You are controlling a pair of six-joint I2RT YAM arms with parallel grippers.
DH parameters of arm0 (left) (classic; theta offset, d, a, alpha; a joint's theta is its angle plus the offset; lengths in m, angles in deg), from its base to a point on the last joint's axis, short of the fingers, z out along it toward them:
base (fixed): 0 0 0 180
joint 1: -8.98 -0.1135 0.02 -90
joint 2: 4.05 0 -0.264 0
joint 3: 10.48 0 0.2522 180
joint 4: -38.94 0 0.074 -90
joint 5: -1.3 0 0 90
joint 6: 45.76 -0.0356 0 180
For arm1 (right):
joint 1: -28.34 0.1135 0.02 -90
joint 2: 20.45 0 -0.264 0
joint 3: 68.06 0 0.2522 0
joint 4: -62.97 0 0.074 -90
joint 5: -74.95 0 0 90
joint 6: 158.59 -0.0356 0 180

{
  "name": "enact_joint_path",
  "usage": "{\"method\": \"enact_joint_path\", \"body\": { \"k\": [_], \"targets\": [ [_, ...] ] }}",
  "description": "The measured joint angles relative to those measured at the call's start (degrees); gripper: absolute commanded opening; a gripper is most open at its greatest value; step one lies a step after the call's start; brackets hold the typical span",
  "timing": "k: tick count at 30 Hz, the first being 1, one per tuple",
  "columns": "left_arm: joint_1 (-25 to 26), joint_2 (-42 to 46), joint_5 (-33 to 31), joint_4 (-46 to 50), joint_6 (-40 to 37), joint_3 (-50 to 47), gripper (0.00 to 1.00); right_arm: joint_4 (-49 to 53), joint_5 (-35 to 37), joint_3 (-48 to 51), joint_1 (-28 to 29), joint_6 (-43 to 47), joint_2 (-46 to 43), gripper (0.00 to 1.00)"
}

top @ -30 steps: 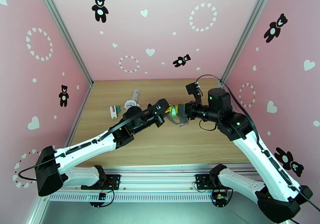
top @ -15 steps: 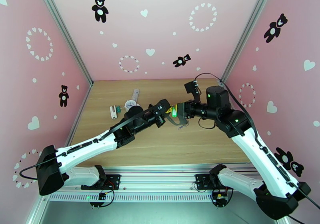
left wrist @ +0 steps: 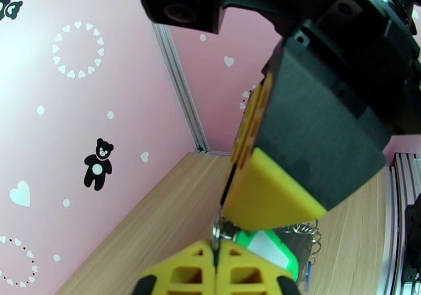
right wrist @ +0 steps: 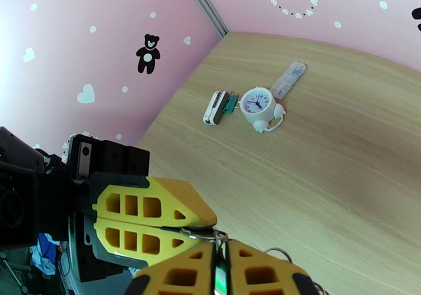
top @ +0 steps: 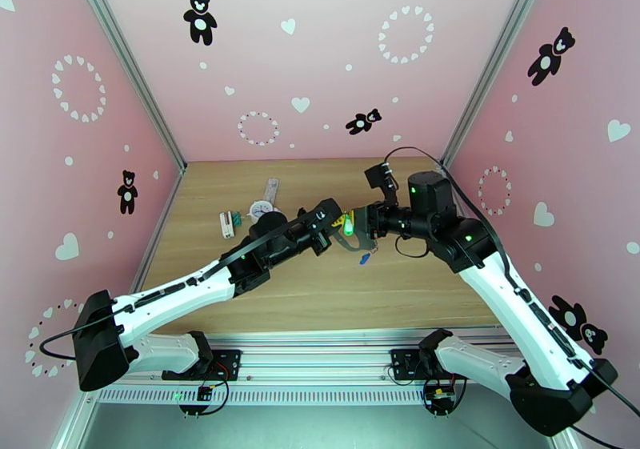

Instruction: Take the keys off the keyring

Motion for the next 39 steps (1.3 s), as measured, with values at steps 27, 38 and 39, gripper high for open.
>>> {"method": "enact_joint_path", "body": {
  "k": [27, 38, 39],
  "targets": [
    [1.18, -0.37, 1.53, 1.14, 0.04, 1.27, 0.0, -5.73, 0.74, 7.19, 0.0, 13.4, -9.05, 0.0],
    [1.22, -0.37, 1.57, 3.3, 1.14, 2.32, 0.0, -9.53, 0.44, 10.73, 0.07, 18.97, -11.19, 0.0],
    [1.22, -0.37, 1.6, 3.37, 1.16, 2.43, 0.0, -9.84, 0.44, 10.93, 0.11, 19.61, -11.41, 0.0]
  ]
}}
